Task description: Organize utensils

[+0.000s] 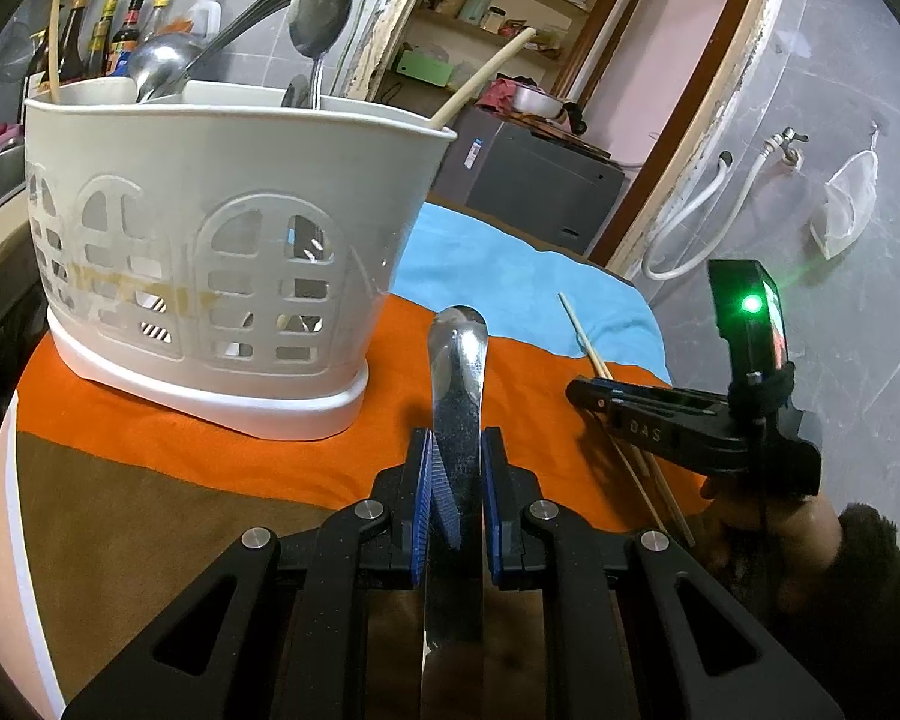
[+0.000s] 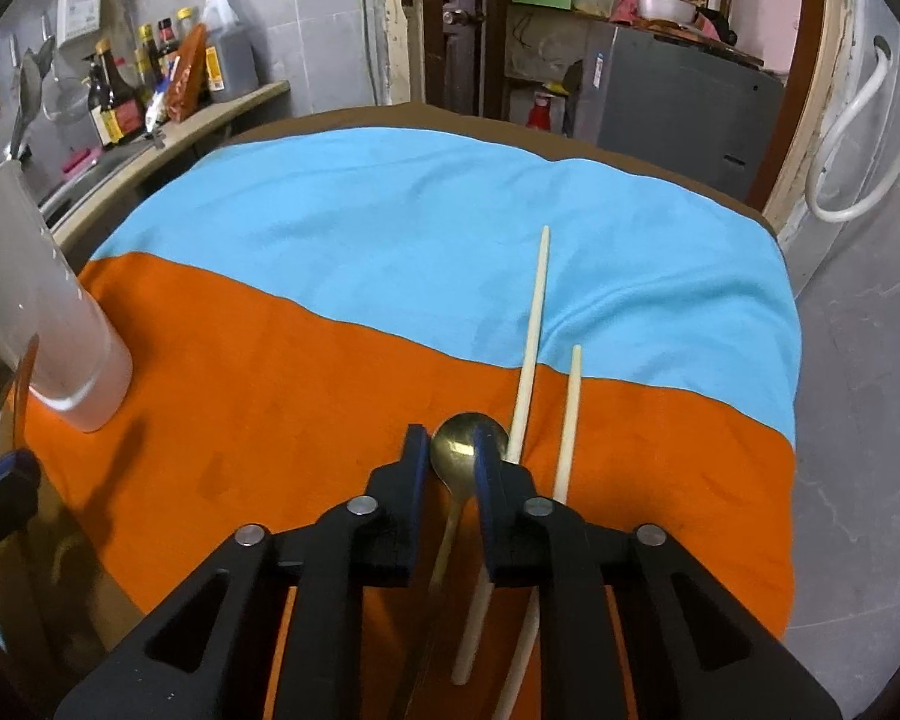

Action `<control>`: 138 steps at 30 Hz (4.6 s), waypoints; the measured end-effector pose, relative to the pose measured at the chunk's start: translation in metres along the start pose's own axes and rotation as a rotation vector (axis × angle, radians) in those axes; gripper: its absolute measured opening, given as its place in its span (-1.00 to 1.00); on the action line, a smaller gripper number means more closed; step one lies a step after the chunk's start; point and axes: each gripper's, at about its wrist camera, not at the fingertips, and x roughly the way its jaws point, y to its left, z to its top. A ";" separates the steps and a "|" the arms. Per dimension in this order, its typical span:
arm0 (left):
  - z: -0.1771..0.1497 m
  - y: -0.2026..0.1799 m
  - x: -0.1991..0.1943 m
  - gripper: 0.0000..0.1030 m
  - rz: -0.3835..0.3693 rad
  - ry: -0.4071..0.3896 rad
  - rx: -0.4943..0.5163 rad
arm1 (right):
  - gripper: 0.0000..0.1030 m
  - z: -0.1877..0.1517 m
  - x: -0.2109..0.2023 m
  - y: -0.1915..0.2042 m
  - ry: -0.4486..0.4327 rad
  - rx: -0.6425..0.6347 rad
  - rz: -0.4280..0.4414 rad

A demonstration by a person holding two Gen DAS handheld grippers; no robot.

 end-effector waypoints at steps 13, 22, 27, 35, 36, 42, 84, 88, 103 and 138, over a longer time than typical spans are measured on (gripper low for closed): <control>0.000 0.001 0.006 -0.76 -0.002 0.022 -0.005 | -0.26 0.004 0.006 -0.005 0.024 0.027 0.025; 0.002 -0.008 -0.002 -0.76 -0.017 -0.004 0.029 | -0.52 -0.003 -0.007 -0.010 -0.036 0.072 0.078; 0.006 -0.016 -0.029 -0.76 -0.024 -0.119 0.067 | -0.52 -0.009 -0.048 0.002 -0.207 0.076 0.159; 0.037 -0.013 -0.076 -0.77 -0.032 -0.298 0.061 | -0.52 -0.001 -0.106 0.027 -0.488 0.079 0.196; 0.041 -0.010 -0.082 -0.77 -0.031 -0.316 0.055 | -0.52 0.004 -0.114 0.030 -0.525 0.083 0.212; 0.083 0.012 -0.114 -0.77 -0.020 -0.402 0.026 | -0.51 0.033 -0.155 0.052 -0.726 0.096 0.335; 0.106 0.121 -0.095 -0.76 0.155 -0.462 0.072 | -0.48 0.045 -0.091 0.162 -0.932 -0.132 0.198; 0.107 0.127 -0.100 -0.75 0.109 -0.442 0.030 | -0.30 0.044 -0.097 0.159 -0.914 -0.120 0.221; 0.114 0.108 -0.118 0.14 0.072 -0.397 -0.016 | 0.63 0.048 -0.161 0.096 -0.932 0.058 0.224; 0.047 -0.075 0.009 0.90 -0.007 -0.175 0.207 | 1.00 -0.064 -0.142 -0.082 -0.476 0.241 -0.162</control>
